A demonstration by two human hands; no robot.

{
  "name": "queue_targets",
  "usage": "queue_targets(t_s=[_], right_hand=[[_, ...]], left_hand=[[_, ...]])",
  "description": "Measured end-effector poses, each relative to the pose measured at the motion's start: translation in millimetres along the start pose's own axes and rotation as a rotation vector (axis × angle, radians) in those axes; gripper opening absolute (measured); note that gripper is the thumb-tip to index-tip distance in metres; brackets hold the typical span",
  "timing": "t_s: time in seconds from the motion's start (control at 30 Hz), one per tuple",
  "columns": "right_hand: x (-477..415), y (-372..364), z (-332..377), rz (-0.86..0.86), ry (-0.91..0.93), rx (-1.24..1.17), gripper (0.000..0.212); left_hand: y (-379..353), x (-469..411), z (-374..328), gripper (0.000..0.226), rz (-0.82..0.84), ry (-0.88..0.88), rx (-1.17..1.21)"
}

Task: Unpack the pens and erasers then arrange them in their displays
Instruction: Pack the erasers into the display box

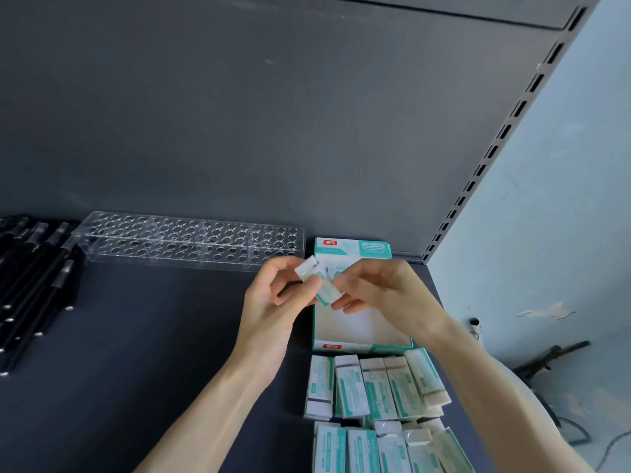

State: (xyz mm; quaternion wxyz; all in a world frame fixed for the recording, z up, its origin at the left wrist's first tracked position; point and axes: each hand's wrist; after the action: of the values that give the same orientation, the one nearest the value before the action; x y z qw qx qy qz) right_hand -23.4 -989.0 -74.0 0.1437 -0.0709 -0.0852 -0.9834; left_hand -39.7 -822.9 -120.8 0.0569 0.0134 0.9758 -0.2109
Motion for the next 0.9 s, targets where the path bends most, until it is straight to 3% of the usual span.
queue_targets(t_s=[0.2,0.27,0.53,0.73,0.9], right_hand=[[13,5,-6,0.068,-0.034,-0.178,0.015],[16,10,-8,0.048,-0.009,-0.136,0.014],[9,30,-17,-0.4,0.184,0.652,0.019],[-5,37,-24,-0.442,0.145,0.976,0.015],[-15,35,-27,-0.428,0.149,1.036,0.015]], left_hand=[[1,0,-1,0.022,0.062,-0.077,-0.181],[4,2,0,0.025,0.069,-0.085,-0.299],[7,13,7,0.061,0.129,-0.066,-0.84],[3,16,6,0.053,0.255,-0.111,-0.989],[5,15,6,0.055,0.282,-0.119,-1.028]])
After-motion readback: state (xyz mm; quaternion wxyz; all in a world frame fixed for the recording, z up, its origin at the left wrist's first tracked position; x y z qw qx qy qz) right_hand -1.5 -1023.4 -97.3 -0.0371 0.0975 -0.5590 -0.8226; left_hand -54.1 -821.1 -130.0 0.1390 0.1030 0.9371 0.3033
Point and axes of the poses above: each hand's wrist, its own x-axis away from the middle knuckle, its own y-axis out of the back of the hand, z = x × y, and after that the axes turned 3 degrees about -y, right-handed
